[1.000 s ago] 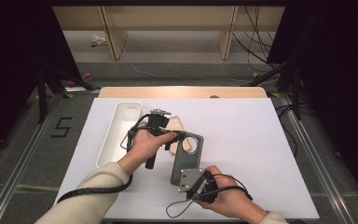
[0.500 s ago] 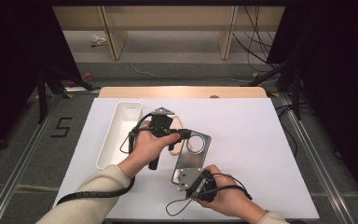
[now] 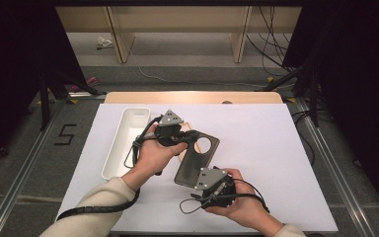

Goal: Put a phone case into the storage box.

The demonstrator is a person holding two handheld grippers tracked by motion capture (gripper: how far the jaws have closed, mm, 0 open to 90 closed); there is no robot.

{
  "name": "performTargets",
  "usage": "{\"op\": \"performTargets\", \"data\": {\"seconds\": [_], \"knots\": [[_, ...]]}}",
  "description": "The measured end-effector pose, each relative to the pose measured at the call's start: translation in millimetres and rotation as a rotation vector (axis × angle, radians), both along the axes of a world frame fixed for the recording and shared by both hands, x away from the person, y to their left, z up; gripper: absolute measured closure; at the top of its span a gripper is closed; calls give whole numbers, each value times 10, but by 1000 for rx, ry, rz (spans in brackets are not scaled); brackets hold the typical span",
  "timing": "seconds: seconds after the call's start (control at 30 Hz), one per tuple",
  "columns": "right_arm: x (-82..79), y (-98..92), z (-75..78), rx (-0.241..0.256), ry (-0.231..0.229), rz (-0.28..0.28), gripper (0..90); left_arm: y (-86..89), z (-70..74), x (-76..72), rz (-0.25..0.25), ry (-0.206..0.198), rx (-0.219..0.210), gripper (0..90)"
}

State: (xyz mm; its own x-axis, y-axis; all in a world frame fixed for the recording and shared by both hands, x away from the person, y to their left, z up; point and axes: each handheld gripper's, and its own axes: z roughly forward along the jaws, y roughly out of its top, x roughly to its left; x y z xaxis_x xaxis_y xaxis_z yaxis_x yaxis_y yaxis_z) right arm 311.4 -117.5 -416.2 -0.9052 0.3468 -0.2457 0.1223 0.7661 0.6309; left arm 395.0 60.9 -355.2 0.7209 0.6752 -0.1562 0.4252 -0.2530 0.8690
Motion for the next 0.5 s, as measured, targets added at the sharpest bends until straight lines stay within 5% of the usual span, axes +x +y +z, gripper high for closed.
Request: {"op": "performTargets", "data": {"seconds": [0.5], "knots": [[112,-243,25,180,49,-143,178,268,77,30,55,-83,-19,818]]}}
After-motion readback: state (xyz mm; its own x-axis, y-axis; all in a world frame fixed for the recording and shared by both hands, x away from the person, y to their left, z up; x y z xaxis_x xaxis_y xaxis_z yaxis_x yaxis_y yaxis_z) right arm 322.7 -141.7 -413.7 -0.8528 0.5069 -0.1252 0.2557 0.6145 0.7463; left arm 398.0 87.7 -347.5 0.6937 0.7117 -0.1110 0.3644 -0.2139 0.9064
